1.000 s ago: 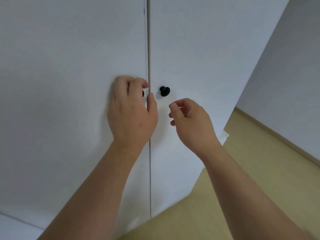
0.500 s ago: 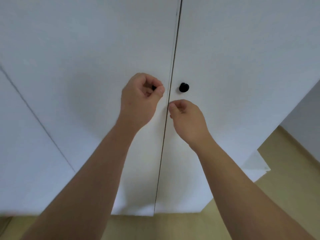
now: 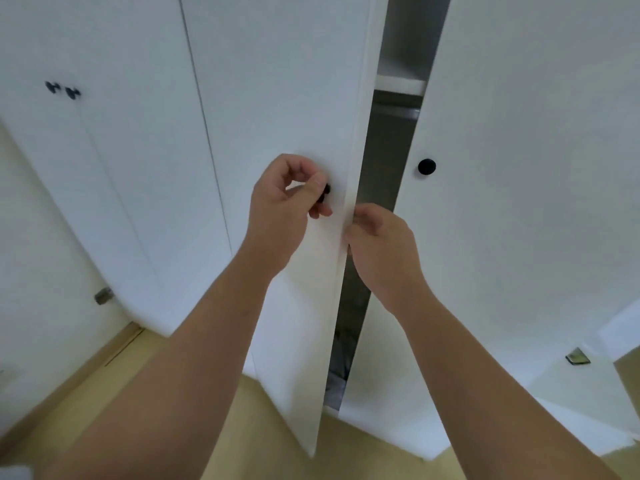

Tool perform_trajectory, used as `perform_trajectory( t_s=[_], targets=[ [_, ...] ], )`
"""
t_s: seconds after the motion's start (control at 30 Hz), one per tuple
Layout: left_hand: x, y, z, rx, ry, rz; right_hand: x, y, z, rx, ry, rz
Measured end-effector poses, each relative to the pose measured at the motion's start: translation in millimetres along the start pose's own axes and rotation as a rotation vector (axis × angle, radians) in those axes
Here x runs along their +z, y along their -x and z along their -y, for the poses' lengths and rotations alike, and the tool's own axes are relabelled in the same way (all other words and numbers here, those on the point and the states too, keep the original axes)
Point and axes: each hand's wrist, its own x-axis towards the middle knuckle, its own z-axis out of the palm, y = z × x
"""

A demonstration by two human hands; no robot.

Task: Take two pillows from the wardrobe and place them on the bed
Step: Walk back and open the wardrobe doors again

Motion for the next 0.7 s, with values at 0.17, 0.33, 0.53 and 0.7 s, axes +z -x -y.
perform_trajectory(
  t_s=[0.17,0.33,0.53,0.7],
  targets=[
    [-35.2,17.7,-8.6,-0.115,0.194,-0.067,10.8,15.9,19.6,-0.100,-0.053,0.169],
    [-85.1,37.6,-18.3,-0.118,0.303,-0.159,47.2,39.2,38.3,-0.201,-0.044,0.401],
    [-156.9,62.7,-29.6,-0.166,0.340,-0.392,100.3,67.5,76.3,-0.377,-0.053,0.575],
    [-209.6,67.6,-44.3,-0.222,0.388,-0.574,162.5,69.8,100.1,-0.322,-0.186,0.744]
  ],
)
